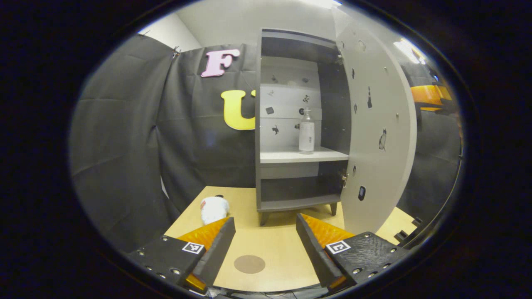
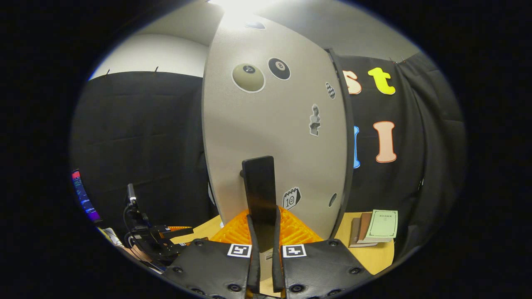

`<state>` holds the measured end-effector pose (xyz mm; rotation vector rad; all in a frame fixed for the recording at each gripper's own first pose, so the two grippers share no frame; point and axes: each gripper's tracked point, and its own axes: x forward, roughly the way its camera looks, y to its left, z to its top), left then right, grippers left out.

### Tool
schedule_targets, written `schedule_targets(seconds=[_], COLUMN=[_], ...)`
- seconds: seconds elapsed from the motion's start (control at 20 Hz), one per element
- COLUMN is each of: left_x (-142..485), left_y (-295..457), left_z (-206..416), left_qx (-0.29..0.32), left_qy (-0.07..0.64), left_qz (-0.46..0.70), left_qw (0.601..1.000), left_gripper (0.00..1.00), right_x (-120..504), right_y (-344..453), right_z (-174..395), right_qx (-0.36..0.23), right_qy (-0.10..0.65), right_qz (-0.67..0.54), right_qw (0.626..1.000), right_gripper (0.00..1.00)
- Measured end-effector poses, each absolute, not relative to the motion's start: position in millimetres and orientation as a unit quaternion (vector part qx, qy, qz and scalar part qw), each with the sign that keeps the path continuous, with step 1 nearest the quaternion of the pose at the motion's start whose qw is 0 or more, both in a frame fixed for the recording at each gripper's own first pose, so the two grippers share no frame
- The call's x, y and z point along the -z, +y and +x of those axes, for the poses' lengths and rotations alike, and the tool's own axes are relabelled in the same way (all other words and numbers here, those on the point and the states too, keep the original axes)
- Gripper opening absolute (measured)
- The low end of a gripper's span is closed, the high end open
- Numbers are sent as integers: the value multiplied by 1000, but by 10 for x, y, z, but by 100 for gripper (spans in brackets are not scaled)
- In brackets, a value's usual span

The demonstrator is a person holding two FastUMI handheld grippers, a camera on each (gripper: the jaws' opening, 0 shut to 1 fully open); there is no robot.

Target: Open the cabinet door with the right hand, grasp the bottle in the cabinet with the left hand and place it on the coaster, then close the cabinet door with the right hand.

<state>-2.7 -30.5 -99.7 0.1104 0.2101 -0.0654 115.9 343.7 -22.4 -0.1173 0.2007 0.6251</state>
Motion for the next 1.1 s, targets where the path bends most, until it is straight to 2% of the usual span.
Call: schedule_targets(seconds=[0.35,0.8,0.95,1.05,1.1], left_x=[1051,1114,1131,1143,1137], left_y=[-567,-857,-934,-938,-955], left_z=[204,318,314,316,323], left_qx=[66,92,99,108,113], left_qy=[111,119,123,127,129], left_qz=[53,48,47,41,38], left_qw=[990,987,986,985,984], left_gripper=[89,91,89,89,89], right_x=[191,171,185,186,236], right_y=[3206,2862,2750,2806,2825], right_z=[1215,1309,1320,1290,1284], right_qx=[-256,-159,-122,-125,-129], right_qy=[94,91,89,91,96], right_qz=[-56,-37,-24,-1,9], right_qw=[961,982,988,988,987], right_gripper=[13,12,9,0,13])
